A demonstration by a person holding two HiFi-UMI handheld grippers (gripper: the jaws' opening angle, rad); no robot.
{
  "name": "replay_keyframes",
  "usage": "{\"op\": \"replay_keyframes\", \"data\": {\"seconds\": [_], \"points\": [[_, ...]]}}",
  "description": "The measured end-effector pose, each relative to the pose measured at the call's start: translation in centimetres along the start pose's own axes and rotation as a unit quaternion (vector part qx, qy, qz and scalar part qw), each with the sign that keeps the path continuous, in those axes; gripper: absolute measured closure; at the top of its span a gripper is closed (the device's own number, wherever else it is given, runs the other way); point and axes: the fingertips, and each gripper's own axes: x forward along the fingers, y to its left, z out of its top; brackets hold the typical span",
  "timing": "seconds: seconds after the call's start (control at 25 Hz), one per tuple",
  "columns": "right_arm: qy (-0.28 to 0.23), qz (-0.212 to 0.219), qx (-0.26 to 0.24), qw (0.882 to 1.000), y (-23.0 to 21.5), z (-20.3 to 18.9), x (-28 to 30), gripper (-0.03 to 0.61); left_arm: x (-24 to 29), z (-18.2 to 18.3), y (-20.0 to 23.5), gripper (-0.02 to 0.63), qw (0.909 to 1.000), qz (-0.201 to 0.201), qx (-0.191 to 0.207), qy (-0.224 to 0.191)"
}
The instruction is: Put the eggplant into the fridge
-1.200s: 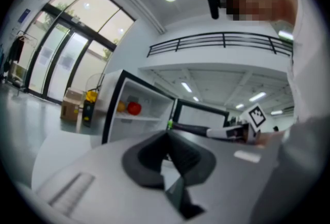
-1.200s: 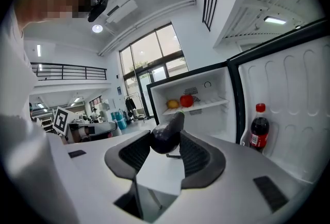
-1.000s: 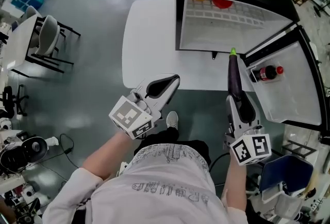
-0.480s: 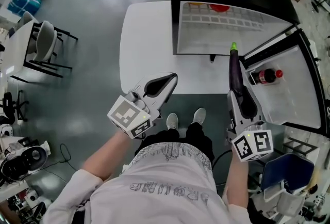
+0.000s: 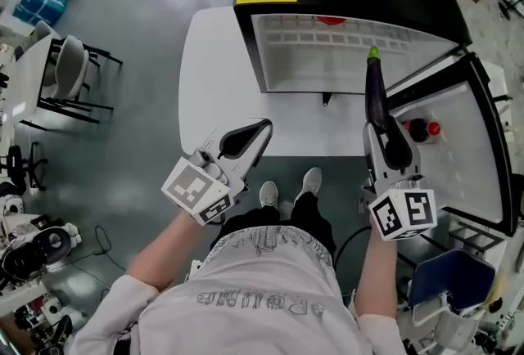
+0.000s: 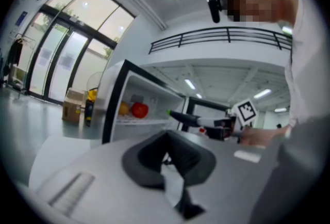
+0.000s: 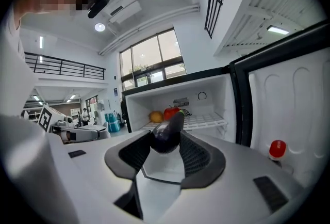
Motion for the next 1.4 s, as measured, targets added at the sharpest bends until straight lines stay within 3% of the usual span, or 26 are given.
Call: {"op": "replay_keyframes", "data": {"seconds": [0.36, 1.4], "points": [[-0.009, 0.018, -0.006, 1.000, -4.7, -0.4, 1.9, 0.405, 4.3, -1.1, -1.5, 0.607, 0.9997, 0.021, 0.003, 0.009], [-0.031, -0.047, -0.051, 0.997, -8.7, 0.5, 10.5, 0.405, 6.0, -3.7, -0.5, 0.607, 0.9984, 0.025, -0.012, 0.050]]}}
